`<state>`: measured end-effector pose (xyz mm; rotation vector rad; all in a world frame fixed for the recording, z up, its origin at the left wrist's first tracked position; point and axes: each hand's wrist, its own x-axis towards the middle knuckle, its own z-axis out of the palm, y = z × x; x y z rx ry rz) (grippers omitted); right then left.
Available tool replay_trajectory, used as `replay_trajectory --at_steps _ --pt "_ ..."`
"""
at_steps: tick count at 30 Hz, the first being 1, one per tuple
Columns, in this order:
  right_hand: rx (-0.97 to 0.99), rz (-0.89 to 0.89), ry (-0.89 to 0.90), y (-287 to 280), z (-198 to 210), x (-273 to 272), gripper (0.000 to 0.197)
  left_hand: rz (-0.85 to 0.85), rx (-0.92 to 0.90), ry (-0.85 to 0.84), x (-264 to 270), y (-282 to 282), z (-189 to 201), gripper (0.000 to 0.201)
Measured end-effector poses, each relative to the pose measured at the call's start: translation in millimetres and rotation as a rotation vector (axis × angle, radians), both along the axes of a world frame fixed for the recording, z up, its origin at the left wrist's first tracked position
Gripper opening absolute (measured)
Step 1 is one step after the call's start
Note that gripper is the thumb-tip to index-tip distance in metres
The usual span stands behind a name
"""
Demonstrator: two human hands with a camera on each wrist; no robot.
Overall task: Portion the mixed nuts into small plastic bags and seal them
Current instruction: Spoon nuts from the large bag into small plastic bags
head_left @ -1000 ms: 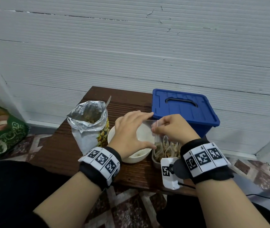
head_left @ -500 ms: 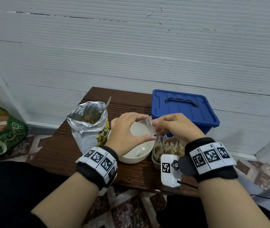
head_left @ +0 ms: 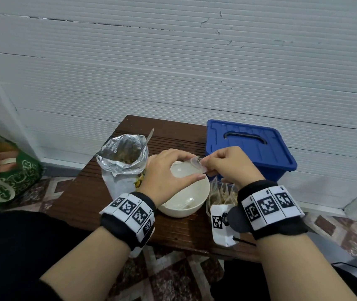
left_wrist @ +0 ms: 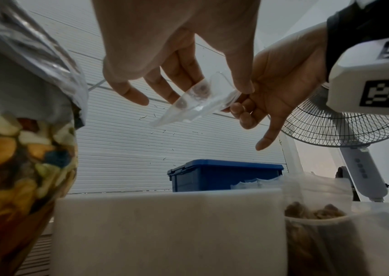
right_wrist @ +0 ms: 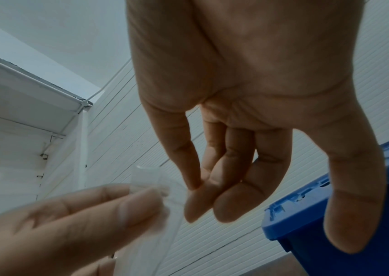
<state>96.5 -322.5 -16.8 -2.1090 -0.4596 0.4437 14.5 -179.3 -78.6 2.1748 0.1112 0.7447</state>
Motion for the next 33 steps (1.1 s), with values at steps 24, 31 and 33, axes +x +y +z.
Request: replay_trajectory --at_steps 24,31,33 --pt "0.211 0.061 -0.156 121 -9 -23 0.026 0.25 -0.118 0.185 -48 145 50 0.033" --pt "0.138 0.104 -0.43 133 -19 -26 0.016 0.209 -0.134 0.219 -42 149 32 0.038" --pt "0.124 0.109 -0.574 134 -21 -28 0.017 0.207 -0.156 0.216 -42 149 33 0.034"
